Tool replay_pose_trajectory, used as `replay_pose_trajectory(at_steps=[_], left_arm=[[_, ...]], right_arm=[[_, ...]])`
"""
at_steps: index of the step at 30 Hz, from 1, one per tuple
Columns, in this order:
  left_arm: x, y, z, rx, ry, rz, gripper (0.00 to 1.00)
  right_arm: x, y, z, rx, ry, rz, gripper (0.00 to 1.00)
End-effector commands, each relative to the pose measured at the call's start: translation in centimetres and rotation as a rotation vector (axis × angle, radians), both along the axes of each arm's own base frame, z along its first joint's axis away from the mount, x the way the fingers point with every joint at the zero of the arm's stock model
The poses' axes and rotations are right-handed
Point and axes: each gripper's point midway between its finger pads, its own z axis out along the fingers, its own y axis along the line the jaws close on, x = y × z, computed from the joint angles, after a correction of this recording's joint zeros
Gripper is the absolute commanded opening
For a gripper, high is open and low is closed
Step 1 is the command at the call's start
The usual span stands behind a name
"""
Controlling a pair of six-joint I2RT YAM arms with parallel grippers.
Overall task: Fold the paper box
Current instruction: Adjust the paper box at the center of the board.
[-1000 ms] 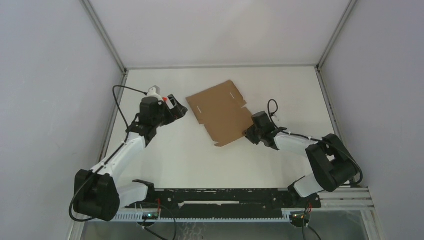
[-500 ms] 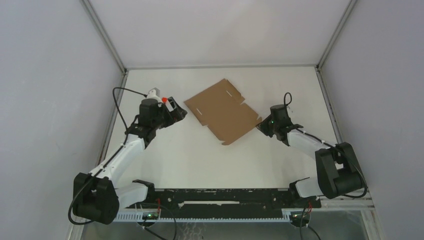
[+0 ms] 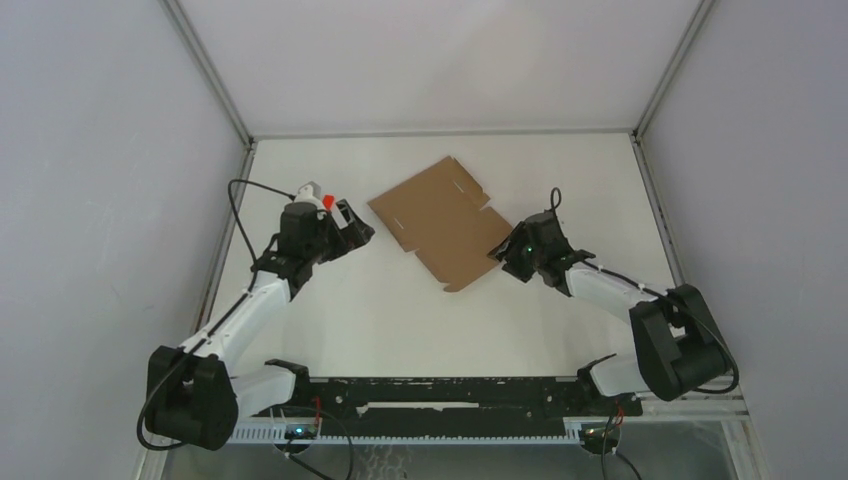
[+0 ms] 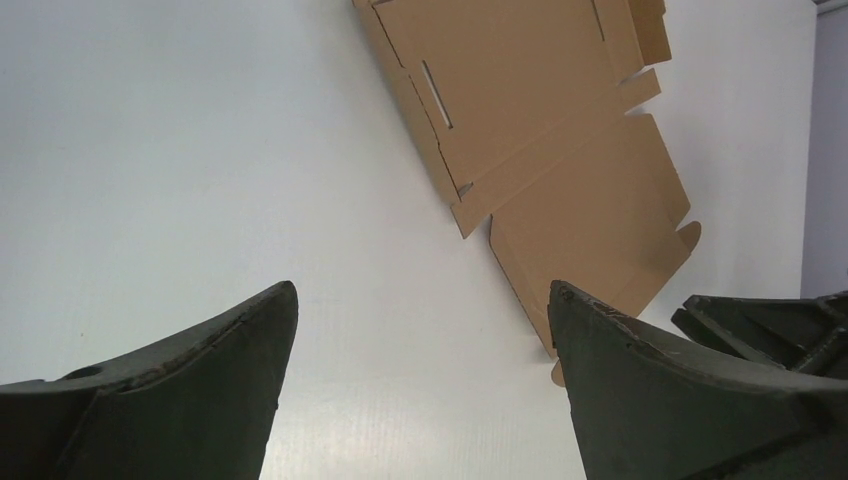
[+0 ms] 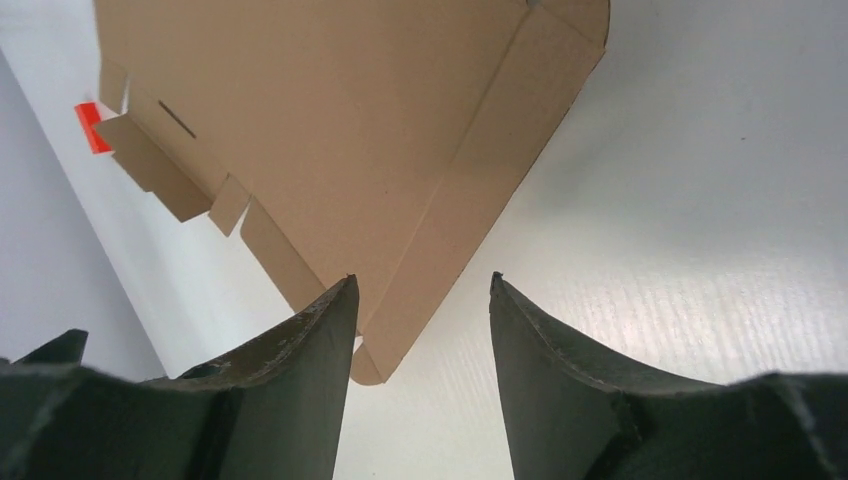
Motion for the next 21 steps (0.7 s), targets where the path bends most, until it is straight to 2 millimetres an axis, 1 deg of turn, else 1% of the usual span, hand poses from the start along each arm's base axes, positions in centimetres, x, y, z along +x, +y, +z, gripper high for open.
replay_pose_trajectory(at_steps=[1,5,6,9,11,14,17,21], left_arm=[[-0.3,0.4,0.9,-0.007,-0.028,0.014,1.0],[-0.5,0.5,1.1,-0.004,-0.032,0.017,1.0],[-0.6,0.5,1.2,-0.004,-0.034,0.016,1.0],[-0.7,0.5,1.3,-0.001,-0.035,0.013,1.0],[-0.7,0.6,1.4,0.0,-0.035,0.012,1.0],[-0.8,0.6,1.4,0.004,-0.035,0.012,1.0],[-0.9,0.6,1.5,0.004,-0.036,0.012,1.0],[-1.0,0.7,1.3,0.006,-0.032,0.011,1.0]], right_arm=[[1.7,1.8,0.5,0.042,-0.014,-0.03,0.6],[1.0,2.5,-0.1,0.028,0.005,-0.037,0.62],[1.0,2.4,-0.2,0.015,0.002,-0.049,0.64],[1.5,2.7,-0.4,0.03,-0.002,-0.068,0.67],[2.3,3.0,-0.5,0.051,-0.019,-0.083,0.67],[3.1,3.3,-1.2,0.058,-0.001,-0.096,0.67],[3.6,3.5,-2.3,0.058,0.013,-0.099,0.63],[4.3,3.6,-3.1,0.056,0.021,-0.097,0.53]])
